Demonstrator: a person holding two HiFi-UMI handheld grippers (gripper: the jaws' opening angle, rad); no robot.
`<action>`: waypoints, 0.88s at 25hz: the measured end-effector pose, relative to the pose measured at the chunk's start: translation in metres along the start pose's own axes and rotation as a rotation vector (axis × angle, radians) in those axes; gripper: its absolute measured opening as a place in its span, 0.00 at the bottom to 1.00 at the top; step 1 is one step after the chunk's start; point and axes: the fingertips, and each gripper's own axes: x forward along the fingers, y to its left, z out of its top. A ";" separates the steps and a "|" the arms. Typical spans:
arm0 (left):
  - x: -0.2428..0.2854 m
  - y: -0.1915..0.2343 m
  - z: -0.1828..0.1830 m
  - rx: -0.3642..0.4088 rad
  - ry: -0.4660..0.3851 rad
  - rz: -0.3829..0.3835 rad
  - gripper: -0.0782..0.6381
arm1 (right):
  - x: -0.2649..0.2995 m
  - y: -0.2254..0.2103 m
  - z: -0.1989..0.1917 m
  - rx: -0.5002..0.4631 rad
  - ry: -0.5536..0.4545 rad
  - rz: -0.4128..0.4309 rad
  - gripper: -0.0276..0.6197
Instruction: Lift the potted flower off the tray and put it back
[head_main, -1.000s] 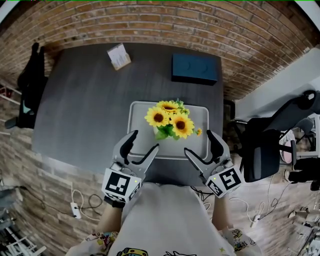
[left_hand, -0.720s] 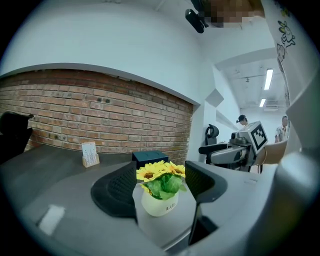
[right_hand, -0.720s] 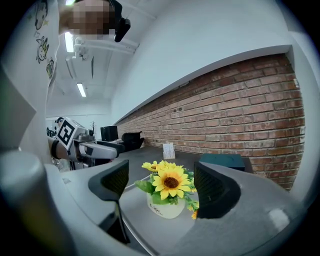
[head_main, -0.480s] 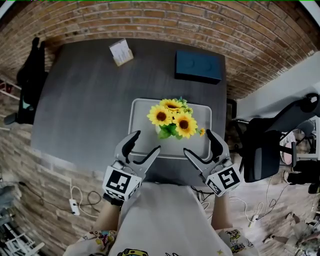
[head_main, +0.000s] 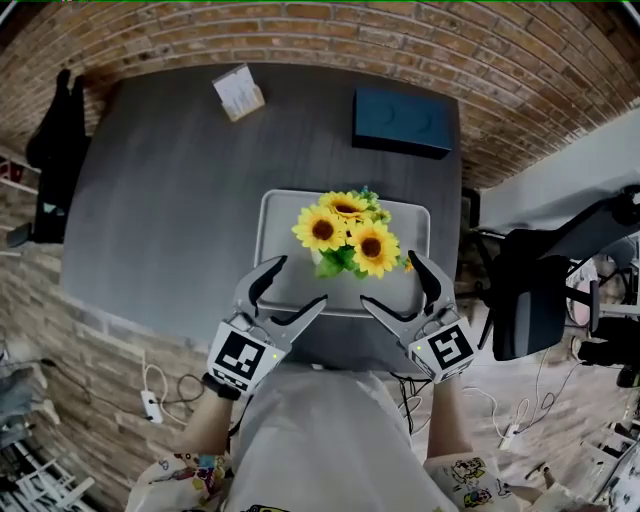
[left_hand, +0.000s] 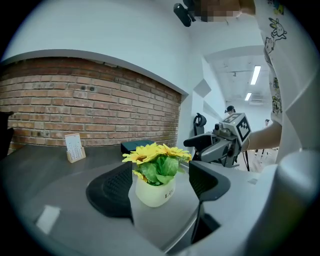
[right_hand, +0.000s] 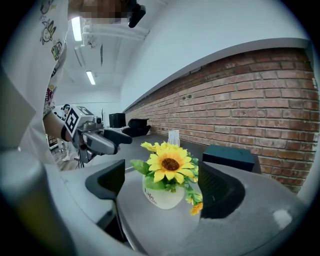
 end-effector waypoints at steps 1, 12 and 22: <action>0.001 -0.001 -0.003 0.009 0.008 -0.010 0.61 | 0.002 0.000 -0.003 -0.001 0.003 0.004 0.74; 0.021 0.007 -0.046 -0.004 0.063 -0.067 0.66 | 0.029 -0.002 -0.035 -0.003 0.023 0.042 0.75; 0.044 0.009 -0.066 0.004 0.071 -0.113 0.66 | 0.051 -0.003 -0.059 -0.004 0.037 0.086 0.75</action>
